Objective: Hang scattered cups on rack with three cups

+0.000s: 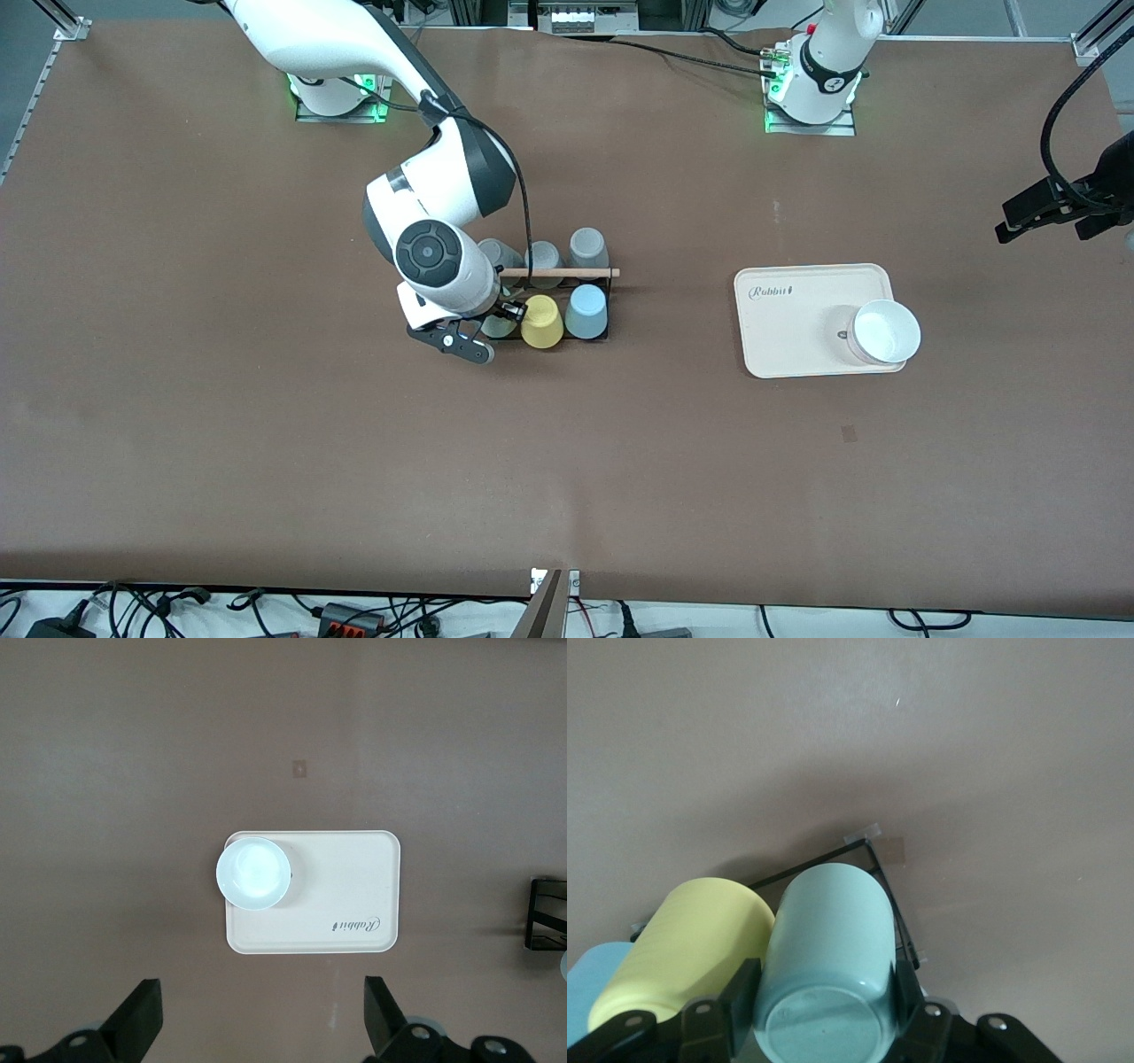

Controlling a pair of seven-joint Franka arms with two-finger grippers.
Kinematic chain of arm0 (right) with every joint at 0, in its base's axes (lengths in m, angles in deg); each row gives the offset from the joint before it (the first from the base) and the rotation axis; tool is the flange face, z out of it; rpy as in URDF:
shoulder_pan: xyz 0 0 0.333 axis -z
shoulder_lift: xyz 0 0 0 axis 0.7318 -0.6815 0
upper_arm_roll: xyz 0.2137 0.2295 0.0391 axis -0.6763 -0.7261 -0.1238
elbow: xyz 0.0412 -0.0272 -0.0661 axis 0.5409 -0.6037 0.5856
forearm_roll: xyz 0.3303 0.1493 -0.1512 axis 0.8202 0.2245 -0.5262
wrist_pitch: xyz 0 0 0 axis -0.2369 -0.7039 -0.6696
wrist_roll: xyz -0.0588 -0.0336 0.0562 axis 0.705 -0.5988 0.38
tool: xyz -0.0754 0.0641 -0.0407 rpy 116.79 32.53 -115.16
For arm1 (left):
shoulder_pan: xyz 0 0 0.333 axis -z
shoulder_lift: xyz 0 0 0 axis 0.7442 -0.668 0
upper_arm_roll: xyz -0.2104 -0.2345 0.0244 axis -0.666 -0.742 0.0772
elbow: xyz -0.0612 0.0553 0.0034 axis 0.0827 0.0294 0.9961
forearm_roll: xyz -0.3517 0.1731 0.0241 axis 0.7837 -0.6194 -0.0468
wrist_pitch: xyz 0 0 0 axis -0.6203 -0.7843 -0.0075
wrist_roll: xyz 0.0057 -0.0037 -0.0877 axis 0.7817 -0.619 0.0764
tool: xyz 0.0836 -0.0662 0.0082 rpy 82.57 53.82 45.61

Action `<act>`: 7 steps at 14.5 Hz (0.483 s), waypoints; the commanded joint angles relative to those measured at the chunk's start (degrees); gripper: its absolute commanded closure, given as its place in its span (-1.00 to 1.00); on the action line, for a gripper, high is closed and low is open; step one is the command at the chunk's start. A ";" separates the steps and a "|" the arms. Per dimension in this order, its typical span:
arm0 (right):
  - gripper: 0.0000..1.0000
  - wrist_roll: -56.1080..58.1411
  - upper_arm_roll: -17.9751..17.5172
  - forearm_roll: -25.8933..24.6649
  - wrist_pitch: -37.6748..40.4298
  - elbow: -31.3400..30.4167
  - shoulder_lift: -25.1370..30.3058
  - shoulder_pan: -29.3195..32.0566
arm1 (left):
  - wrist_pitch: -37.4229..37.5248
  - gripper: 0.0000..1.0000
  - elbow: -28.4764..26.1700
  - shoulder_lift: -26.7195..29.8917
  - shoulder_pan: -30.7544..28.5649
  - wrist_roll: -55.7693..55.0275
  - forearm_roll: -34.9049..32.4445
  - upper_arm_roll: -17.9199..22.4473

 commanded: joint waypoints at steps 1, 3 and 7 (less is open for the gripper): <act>0.43 -0.98 0.15 1.74 0.06 1.58 -0.98 -0.09 | 0.13 -1.00 1.48 -0.70 -0.21 1.34 -0.92 0.01; -0.20 -1.07 0.15 1.65 0.15 1.58 -0.98 0.08 | 0.13 -1.00 1.48 -0.70 -0.21 1.34 -0.92 -0.08; -1.00 -0.63 0.68 1.56 0.94 1.93 0.07 1.22 | 0.13 -1.00 1.48 -0.70 -0.21 1.34 -0.92 -0.08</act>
